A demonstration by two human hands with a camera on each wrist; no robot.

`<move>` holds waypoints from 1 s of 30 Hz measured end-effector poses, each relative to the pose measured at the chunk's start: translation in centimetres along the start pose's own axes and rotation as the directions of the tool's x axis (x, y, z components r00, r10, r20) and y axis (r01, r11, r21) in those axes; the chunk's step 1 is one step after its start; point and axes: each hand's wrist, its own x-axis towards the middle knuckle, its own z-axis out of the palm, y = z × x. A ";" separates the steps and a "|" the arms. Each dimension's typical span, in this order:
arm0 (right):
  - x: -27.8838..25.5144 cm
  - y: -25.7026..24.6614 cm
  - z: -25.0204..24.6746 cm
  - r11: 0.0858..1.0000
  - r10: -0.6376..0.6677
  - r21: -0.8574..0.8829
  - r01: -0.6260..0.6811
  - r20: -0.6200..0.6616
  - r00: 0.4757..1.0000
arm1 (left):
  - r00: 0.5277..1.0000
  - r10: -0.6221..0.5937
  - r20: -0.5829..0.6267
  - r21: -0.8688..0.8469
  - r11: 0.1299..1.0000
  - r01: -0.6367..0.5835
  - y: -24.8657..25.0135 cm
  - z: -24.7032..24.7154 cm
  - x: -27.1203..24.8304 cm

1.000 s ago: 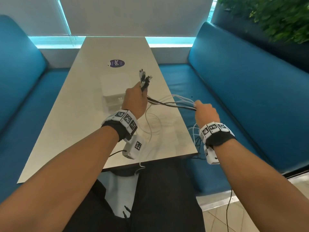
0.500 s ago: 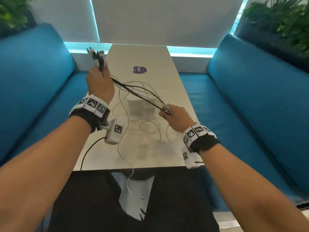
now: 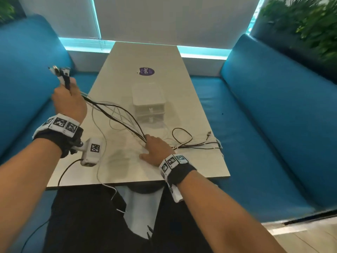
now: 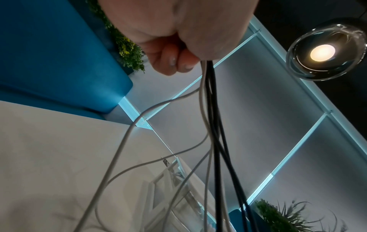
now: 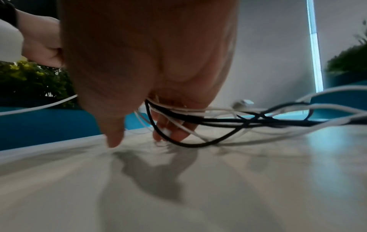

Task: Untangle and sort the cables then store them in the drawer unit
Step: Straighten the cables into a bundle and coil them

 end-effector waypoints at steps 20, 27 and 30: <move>-0.2 -1.3 -3.9 0.967 0.143 -0.176 -0.183 -0.220 0.965 | 0.970 0.094 0.226 0.059 0.992 -0.110 -0.4 1.9 -2.0; 0.0 -1.7 -5.7 0.909 0.060 -0.371 -0.191 -0.337 0.940 | 0.934 0.114 0.339 -0.053 0.993 -0.102 -1.0 2.6 -2.6; -0.1 -2.4 -6.3 0.971 0.040 -0.205 -0.122 -0.364 0.931 | 0.927 0.037 0.374 -0.228 0.972 0.053 -1.5 3.1 -2.3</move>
